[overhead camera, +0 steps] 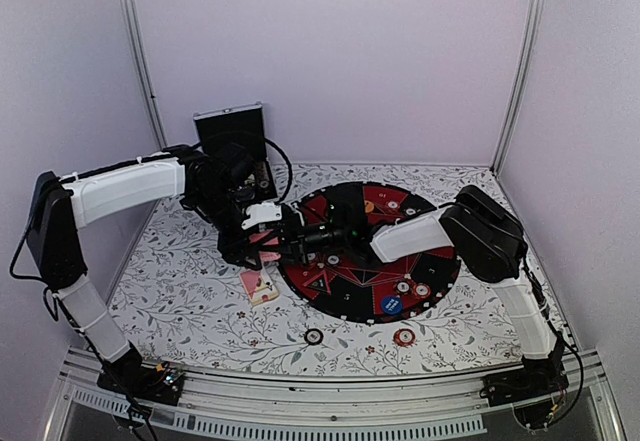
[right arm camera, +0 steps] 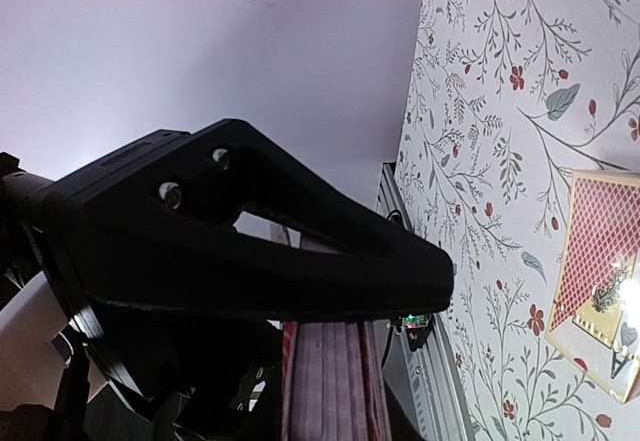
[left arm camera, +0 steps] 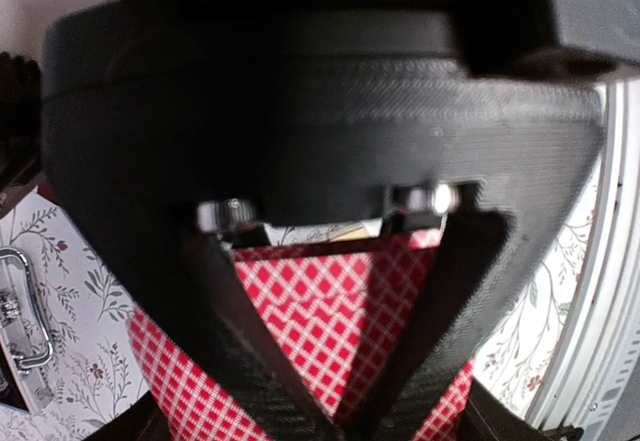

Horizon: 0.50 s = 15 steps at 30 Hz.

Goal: Distribute texas hold em gaming equipment

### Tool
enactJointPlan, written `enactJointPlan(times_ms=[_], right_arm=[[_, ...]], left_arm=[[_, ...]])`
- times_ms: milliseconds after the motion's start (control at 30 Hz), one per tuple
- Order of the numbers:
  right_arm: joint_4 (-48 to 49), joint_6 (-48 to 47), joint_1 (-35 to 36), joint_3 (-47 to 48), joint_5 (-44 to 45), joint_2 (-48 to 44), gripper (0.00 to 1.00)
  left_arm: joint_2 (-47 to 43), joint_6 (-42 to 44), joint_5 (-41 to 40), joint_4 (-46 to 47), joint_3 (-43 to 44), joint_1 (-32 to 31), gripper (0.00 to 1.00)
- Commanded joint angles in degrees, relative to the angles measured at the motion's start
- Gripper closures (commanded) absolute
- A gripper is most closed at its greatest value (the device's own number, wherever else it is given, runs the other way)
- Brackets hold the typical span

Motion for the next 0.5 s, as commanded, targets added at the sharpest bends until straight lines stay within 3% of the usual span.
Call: enactJointPlan(times_ms=[0, 100, 233, 333, 467], right_arm=[[0.8, 0.0, 0.4, 0.5, -1.6, 0.8, 0.78], [0.3, -0.1, 0.4, 1.4, -1.9, 1.2, 0.69], [0.0, -0.1, 0.4, 2.1, -2.3, 1.9, 0.64], [-0.2, 0.0, 0.4, 1.8, -2.4, 2.0, 0.64], [-0.6, -0.2, 0.3, 1.4, -2.1, 2.0, 0.74]], left_arm=[[0.5, 1.0, 1.2, -0.2, 2.0, -0.7, 0.48], [0.5, 1.0, 1.2, -0.4, 2.0, -0.8, 0.55], [0.5, 1.0, 1.6, -1.0, 2.4, -0.9, 0.61], [0.4, 0.8, 1.2, -1.1, 2.6, -0.9, 0.61], [0.2, 0.9, 1.3, -1.3, 2.9, -0.9, 0.61]])
